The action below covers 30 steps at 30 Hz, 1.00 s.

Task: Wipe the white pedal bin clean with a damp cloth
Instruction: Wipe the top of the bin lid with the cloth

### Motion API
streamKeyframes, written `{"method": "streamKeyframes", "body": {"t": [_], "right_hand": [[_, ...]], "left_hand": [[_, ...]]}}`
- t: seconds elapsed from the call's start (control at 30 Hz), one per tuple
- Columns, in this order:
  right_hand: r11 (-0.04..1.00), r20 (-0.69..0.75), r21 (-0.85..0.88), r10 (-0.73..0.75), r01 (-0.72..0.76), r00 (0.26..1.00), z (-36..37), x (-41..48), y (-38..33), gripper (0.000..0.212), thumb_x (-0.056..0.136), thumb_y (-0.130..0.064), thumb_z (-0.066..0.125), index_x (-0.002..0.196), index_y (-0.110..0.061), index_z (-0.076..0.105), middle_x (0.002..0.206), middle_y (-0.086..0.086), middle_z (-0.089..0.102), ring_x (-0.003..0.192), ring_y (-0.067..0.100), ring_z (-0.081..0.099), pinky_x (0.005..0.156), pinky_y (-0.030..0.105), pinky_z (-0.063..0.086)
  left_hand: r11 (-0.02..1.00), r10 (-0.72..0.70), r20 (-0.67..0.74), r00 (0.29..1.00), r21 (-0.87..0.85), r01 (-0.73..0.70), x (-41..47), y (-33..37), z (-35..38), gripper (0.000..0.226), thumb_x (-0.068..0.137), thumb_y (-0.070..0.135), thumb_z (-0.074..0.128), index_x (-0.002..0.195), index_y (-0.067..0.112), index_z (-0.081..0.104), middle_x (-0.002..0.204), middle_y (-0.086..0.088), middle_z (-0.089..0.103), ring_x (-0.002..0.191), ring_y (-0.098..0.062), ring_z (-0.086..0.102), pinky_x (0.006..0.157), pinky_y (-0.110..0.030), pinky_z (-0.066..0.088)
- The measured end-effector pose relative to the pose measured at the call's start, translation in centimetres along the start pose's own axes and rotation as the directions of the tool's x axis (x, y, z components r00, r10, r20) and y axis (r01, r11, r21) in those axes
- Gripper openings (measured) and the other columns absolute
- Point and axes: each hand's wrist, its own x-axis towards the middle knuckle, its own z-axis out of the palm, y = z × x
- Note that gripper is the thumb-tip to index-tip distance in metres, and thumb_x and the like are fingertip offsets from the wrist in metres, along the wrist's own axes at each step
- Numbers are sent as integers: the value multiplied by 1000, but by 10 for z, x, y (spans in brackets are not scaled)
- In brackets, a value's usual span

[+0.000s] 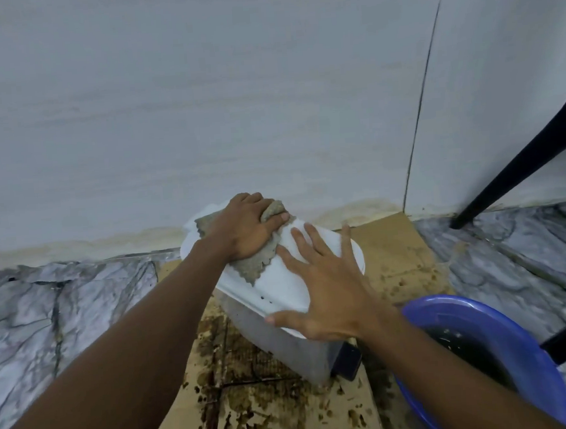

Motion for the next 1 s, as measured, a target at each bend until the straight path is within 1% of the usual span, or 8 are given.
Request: {"method": "streamKeyframes", "body": {"t": [0.27,0.37,0.5,0.63,0.7,0.77,0.87,1.0], "right_hand": [[992,-18,27,-122,123,992,-2,15,42,88,79,-87,41,155,-50,15,168,-13,-3,152,11,-20,119,59,-17],[984,24,98,-153,150,988,-10,28,66,86,74,-86,42,151,-56,20,167,-19,0,152,9,-22,119,60,-16],[955,119,290,-97,58,988,-21,39,84,76,83,-68,64,148,-59,26,165,-26,1,152,4,-16,122,61,-4],[884,90,465,3,-45,996,-15,42,74,57,89,-71,45,144,-57,39,162,-30,12,151,-2,-8,123,57,-4],[915,9,401,45,-45,999,-5,45,73,46,101,-58,37,147,-52,37,163,-27,13,152,-1,-7,123,57,-5],[917,-32,394,81,-62,996,1,48,73,48,105,-49,38,152,-45,33,165,-21,10,152,0,-5,124,54,-3],[893,-74,448,87,-45,993,6,48,74,49,104,-48,43,151,-41,34,165,-18,12,152,0,-1,125,50,3],[900,-102,434,82,-30,991,10,47,77,47,104,-47,42,150,-41,36,165,-17,16,153,2,1,124,52,6]], "left_hand": [[994,-105,25,994,13,105,0,-12,-4,78,84,82,20,127,34,63,116,3,59,121,-23,42,109,-45,35],[986,-141,5,990,88,140,-10,-16,-5,68,92,76,22,124,31,61,118,-2,61,120,-27,45,110,-43,32],[979,-188,-27,982,74,190,-30,-14,-6,59,99,69,23,121,27,57,114,-4,60,117,-26,46,109,-39,30],[996,-69,-40,997,63,71,-67,-2,-7,73,98,75,14,146,27,41,141,1,48,136,-25,37,117,-43,29],[989,4,36,999,151,-10,-92,0,-3,77,99,75,19,163,31,16,170,3,14,158,-23,7,128,-40,9],[977,68,15,998,203,-70,-117,-6,0,84,97,79,25,163,33,0,170,6,-6,157,-11,-10,127,-32,-5],[969,132,-103,986,222,-107,-142,-23,5,81,98,77,27,163,31,11,171,5,8,158,-9,1,129,-33,4],[968,40,-99,994,249,-14,-132,-5,12,93,93,84,18,163,24,15,170,-1,8,158,-17,4,129,-41,8]]}}
